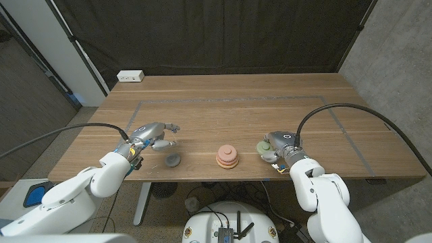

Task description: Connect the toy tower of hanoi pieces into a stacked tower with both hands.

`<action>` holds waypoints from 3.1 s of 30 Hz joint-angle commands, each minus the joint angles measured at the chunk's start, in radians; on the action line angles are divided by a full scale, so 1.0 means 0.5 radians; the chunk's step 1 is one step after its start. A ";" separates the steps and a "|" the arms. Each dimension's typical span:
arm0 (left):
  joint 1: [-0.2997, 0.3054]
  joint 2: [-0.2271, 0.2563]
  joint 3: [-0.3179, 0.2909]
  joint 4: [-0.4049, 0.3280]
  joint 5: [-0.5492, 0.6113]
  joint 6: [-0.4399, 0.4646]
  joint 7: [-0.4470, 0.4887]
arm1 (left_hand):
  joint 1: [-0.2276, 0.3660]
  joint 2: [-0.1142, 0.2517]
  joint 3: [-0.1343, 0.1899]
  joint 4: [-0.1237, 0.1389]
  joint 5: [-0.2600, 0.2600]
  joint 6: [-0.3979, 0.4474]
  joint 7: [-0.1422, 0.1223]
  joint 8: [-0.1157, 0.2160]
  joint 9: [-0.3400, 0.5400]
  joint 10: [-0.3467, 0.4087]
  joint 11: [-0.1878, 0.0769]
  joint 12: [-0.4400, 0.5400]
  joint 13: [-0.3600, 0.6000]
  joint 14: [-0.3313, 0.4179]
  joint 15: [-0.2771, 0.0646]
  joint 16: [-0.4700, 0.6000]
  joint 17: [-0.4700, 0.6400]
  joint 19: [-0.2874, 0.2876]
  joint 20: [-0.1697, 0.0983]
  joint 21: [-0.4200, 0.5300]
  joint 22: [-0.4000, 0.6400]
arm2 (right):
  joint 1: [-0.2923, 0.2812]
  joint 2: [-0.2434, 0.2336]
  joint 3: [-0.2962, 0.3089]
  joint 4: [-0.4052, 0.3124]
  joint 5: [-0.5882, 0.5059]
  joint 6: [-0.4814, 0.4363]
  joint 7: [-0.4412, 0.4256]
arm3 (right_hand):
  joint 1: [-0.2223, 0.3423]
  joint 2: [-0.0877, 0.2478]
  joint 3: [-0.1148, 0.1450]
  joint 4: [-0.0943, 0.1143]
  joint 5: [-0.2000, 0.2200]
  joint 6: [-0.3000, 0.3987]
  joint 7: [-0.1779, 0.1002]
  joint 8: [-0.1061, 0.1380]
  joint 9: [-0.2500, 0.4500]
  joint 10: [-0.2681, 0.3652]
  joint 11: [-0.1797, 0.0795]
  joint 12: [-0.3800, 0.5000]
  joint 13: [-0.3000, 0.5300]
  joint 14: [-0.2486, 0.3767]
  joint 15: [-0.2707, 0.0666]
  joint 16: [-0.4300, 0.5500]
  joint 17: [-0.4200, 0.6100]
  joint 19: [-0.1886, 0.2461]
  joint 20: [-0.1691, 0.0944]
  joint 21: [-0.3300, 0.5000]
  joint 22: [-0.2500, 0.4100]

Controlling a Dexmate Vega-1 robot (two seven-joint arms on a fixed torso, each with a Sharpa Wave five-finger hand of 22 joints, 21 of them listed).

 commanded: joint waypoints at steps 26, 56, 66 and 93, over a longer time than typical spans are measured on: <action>-0.008 -0.037 -0.021 0.018 0.027 -0.038 0.013 | 0.002 0.005 0.021 -0.007 0.003 0.021 -0.006 -0.007 0.009 0.025 -0.008 -0.006 0.012 0.017 -0.075 -0.008 0.003 0.015 -0.258 -0.006 0.004 | 0.136 -0.030 -0.105 -0.039 0.105 0.241 -0.063 | 0.123 0.112 0.065 0.042 0.024 0.036 -0.009 0.013 0.010 0.102 -0.073 -0.009 0.073 0.022 0.003 0.020 0.003 0.035 -0.114 -0.004 0.006; -0.003 -0.057 -0.025 0.029 0.022 -0.056 0.025 | -0.001 0.005 0.030 -0.006 0.001 0.029 -0.009 -0.010 0.011 0.033 -0.017 -0.011 0.013 0.023 -0.075 -0.005 0.009 0.011 -0.259 -0.006 0.005 | 0.394 -0.072 -0.241 0.023 0.250 0.404 0.013 | 0.125 0.111 0.078 0.042 0.034 0.042 -0.007 0.009 0.008 0.105 -0.072 -0.021 0.093 0.021 0.004 0.031 0.002 0.038 -0.113 -0.013 0.003; -0.007 -0.055 -0.024 0.027 0.025 -0.057 0.019 | -0.001 0.003 0.035 -0.007 0.001 0.032 -0.006 -0.012 0.011 0.036 -0.015 -0.011 0.018 0.021 -0.075 -0.007 0.008 0.013 -0.259 -0.005 0.005 | 0.463 -0.088 -0.273 0.040 0.290 0.427 0.042 | 0.125 0.112 0.083 0.043 0.036 0.042 -0.006 0.007 0.008 0.107 -0.073 -0.026 0.096 0.019 0.004 0.034 0.002 0.038 -0.114 -0.016 0.002; 0.009 -0.075 -0.037 0.015 0.033 -0.068 0.031 | -0.003 0.004 0.044 -0.006 0.000 0.037 -0.007 -0.014 0.013 0.039 -0.017 -0.013 0.022 0.016 -0.075 -0.014 0.005 0.013 -0.259 -0.003 0.009 | 0.632 -0.100 -0.361 0.087 0.328 0.471 0.178 | 0.123 0.113 0.091 0.044 0.040 0.046 -0.006 0.004 0.007 0.120 -0.069 -0.032 0.103 0.016 0.004 0.038 0.001 0.039 -0.114 -0.019 0.003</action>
